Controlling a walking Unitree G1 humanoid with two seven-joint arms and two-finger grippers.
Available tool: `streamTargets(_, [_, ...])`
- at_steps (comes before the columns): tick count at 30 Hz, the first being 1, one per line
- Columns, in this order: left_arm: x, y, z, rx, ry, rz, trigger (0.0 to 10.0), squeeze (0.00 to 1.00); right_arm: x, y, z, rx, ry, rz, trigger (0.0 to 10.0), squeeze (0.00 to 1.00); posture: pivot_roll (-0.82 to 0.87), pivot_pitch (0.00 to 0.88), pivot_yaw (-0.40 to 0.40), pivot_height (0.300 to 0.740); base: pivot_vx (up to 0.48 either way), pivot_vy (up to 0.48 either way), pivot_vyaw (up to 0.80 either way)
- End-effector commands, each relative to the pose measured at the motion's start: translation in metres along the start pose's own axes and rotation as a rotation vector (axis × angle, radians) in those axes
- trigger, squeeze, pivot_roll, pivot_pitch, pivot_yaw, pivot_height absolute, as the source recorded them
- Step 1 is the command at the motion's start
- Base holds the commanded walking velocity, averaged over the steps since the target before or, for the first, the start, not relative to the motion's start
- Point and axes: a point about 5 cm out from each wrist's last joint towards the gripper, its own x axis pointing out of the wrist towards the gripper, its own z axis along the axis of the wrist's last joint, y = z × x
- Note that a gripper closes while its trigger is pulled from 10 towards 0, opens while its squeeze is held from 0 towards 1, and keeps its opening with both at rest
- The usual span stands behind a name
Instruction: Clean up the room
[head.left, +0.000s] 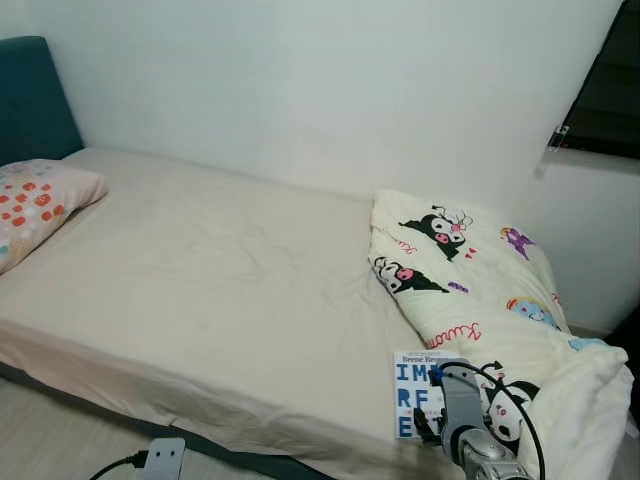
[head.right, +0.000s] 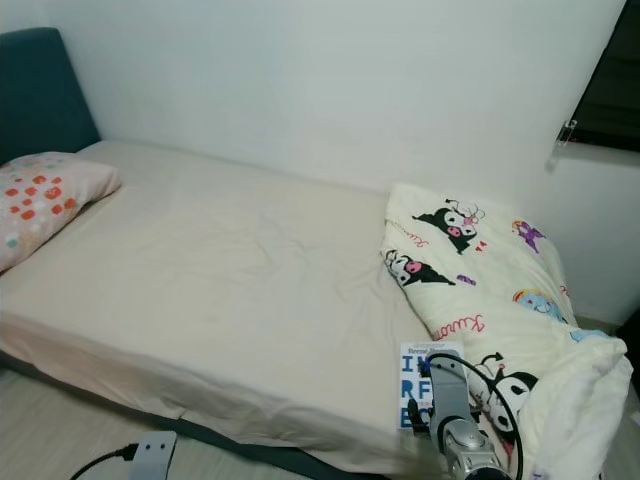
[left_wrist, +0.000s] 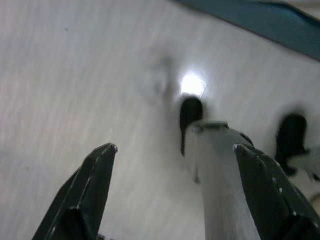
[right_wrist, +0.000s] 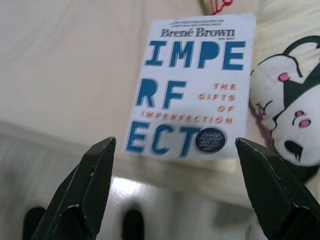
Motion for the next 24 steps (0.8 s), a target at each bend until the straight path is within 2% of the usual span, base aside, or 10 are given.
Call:
streamTargets(1, [-0.0001, -0.0021, -0.0003, -0.029, -0.004, -0.018, 10.0, 0.00, -0.0003, -0.0024, -0.0012, 0.045, 0.004, -0.021, 10.0, 0.00, -0.05, 0.000, -0.040, 0.740, 0.000, 0.000, 0.00])
streamTargets(3, [0.0000, -0.0024, -0.0001, -0.032, -0.005, -0.021, 10.0, 0.00, -0.0003, -0.0024, -0.0010, 0.048, 0.004, -0.023, 10.0, 0.00, -0.05, 0.000, -0.040, 0.740, 0.000, 0.000, 0.00])
streamTargets(4, [-0.0001, -0.0021, 0.0006, -0.022, -0.012, -0.021, 10.0, 0.00, -0.0002, -0.0043, -0.0001, 0.093, 0.001, -0.037, 10.0, 0.00, -0.05, 0.000, -0.036, 0.740, 0.000, 0.000, 0.00])
streamTargets(8, [-0.0001, -0.0016, 0.0014, -0.010, -0.021, -0.021, 10.0, 0.00, -0.0001, -0.0068, 0.0001, 0.156, 0.006, -0.055, 10.0, 0.00, -0.05, 0.000, -0.036, 0.735, 0.000, 0.000, 0.00])
streamTargets(10, [-0.0001, -0.0016, 0.0018, -0.011, -0.023, -0.021, 10.0, 0.00, 0.0000, -0.0083, -0.0001, 0.254, 0.011, -0.051, 10.0, 0.00, -0.05, 0.000, -0.037, 0.725, 0.000, 0.000, 0.00])
streamTargets(12, [-0.0001, -0.0016, 0.0023, -0.011, -0.027, -0.021, 10.0, 0.00, 0.0001, -0.0080, 0.0002, 0.308, 0.010, -0.038, 10.0, 0.00, -0.05, 0.000, -0.037, 0.715, 0.000, 0.000, 0.00])
streamTargets(24, [-0.0003, -0.0023, 0.0072, 0.060, -0.073, -0.034, 10.0, 0.00, -0.0001, -0.0033, -0.0031, 0.384, 0.025, 0.016, 10.0, 0.00, -0.05, 0.000, -0.038, 0.665, 0.000, 0.000, 0.00])
